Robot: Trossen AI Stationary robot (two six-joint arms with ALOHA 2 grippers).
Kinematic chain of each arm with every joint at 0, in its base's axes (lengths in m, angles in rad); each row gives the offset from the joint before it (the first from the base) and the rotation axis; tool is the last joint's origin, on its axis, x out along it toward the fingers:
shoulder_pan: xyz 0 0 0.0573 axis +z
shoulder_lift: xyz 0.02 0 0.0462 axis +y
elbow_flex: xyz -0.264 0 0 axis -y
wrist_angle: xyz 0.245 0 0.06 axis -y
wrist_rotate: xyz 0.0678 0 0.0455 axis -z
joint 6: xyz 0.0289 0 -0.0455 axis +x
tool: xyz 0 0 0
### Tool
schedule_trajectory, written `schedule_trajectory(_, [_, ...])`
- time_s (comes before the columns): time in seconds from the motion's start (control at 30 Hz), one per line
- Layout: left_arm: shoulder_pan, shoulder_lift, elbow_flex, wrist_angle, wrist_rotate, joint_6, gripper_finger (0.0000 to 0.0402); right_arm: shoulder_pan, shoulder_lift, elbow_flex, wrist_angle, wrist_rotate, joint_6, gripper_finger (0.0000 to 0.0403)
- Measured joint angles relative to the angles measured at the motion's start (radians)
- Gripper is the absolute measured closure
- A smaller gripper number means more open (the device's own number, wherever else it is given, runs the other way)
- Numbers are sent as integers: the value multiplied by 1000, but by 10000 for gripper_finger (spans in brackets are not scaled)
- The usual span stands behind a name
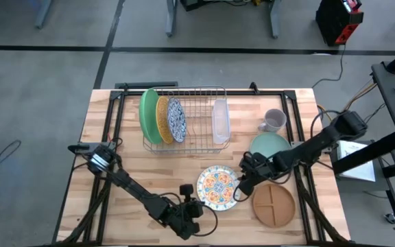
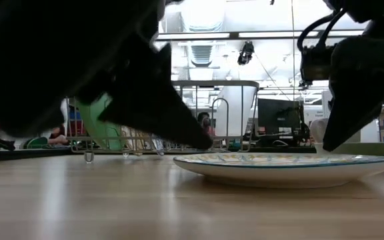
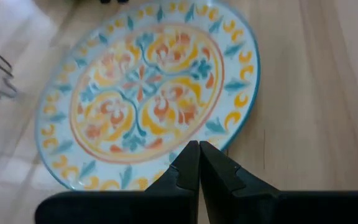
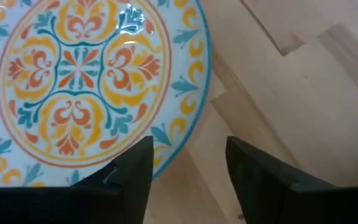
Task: Sort dishes
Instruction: Put the white patterned plate in the dish rack
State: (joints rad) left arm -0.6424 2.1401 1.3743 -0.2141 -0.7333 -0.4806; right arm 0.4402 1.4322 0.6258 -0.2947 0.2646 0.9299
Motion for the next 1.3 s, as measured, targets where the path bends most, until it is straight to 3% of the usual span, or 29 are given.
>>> schedule_trajectory(0.43, [1, 49, 1, 19, 33, -83, 402, -33, 29, 0, 53, -22, 0, 161])
schedule_trajectory(0.8, [1, 54, -8, 38, 44, -83, 401, -40, 112, 0, 314, -131, -85, 186])
schedule_trajectory(1.0, [1, 55, -10, 46, 51, -82, 402, -41, 156, -1, 426, -131, -114, 229])
schedule_trajectory(1.3, [-5, 43, 7, 31, 50, -33, 402, -41, 128, 4, 464, -150, -129, 374])
